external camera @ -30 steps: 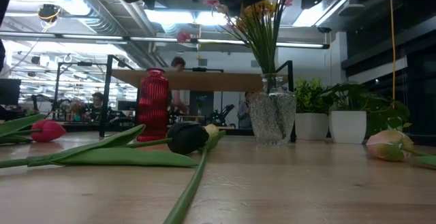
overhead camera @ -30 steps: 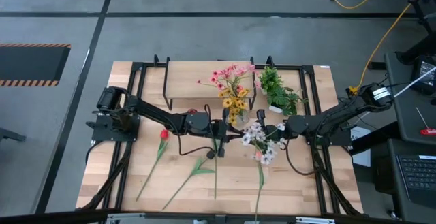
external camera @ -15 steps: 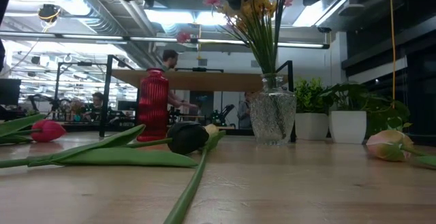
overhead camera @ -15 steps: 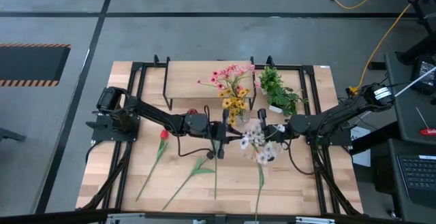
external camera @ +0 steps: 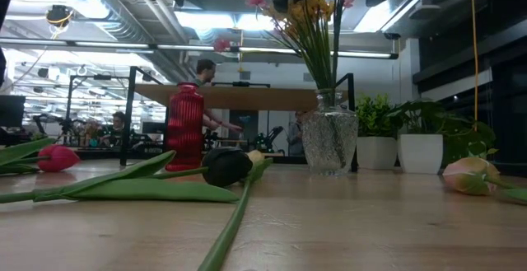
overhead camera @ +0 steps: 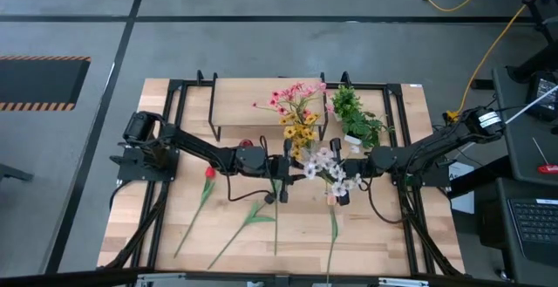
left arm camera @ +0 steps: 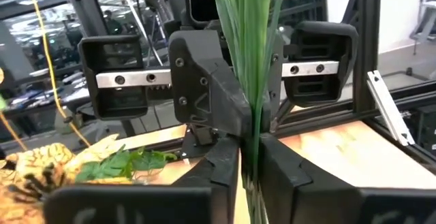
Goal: Pick and place flowers into a vace then onto a shelf
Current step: Put the white flowers into the transparent flower vase
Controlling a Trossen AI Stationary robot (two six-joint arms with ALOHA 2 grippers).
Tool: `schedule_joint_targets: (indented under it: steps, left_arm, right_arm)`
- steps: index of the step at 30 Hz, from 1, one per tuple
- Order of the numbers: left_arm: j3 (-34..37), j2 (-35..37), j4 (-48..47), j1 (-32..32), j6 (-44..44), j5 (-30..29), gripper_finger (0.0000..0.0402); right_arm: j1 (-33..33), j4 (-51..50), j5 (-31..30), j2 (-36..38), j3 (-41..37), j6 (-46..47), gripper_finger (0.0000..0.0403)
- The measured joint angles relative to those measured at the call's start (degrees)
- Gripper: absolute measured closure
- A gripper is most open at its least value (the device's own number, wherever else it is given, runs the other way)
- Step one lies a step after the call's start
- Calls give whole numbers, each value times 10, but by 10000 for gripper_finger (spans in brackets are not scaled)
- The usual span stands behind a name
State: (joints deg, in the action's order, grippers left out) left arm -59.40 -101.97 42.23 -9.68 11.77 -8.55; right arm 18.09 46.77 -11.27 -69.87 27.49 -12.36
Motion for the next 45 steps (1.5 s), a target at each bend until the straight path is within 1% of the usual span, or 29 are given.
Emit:
schedule_joint_targets:
  steps: [6, 10, 12, 15, 19, 22, 25, 29, 33, 35, 36, 42, 45]
  left_arm:
    - [0, 0, -4, -12, 11, -7, 297]
    - [0, 9, -19, -30, 19, -31, 260]
    - [0, 24, -47, -40, 19, -51, 245]
    - [0, 53, -109, -55, 23, -57, 232]
    - [0, 97, -185, -69, 18, -33, 227]
    - [0, 120, -244, -81, 6, -18, 237]
    - [0, 132, -297, -96, -5, -26, 258]
    - [0, 132, -345, -110, -28, -82, 301]
    - [0, 129, -373, -113, -47, -129, 359]
    - [0, 129, -391, -113, -56, -142, 387]
    - [0, 129, -402, -112, -63, -149, 394]
    - [0, 129, -430, -110, -93, -183, 400]
    - [0, 129, -430, -115, -95, -189, 399]
  right_arm:
    - [0, 0, 1, 0, 0, -1, 401]
    - [1, -26, 6, 21, 0, -1, 401]
    - [1, -52, 5, 43, 0, 1, 401]
    - [1, -101, -1, 76, 0, 14, 401]
    - [1, -125, -54, 109, -11, 27, 402]
    - [1, -126, -85, 122, -22, 26, 402]
    - [1, -125, -87, 133, -25, 10, 403]
    - [1, -97, -95, 145, -25, -32, 403]
    - [-1, -88, -160, 159, -25, -62, 403]
    - [-9, -74, -167, 160, -25, -61, 403]
    - [-13, -66, -167, 158, -25, -61, 403]
    - [-47, -61, -166, 156, -25, -61, 403]
    - [-69, -61, -134, 156, -25, -56, 403]
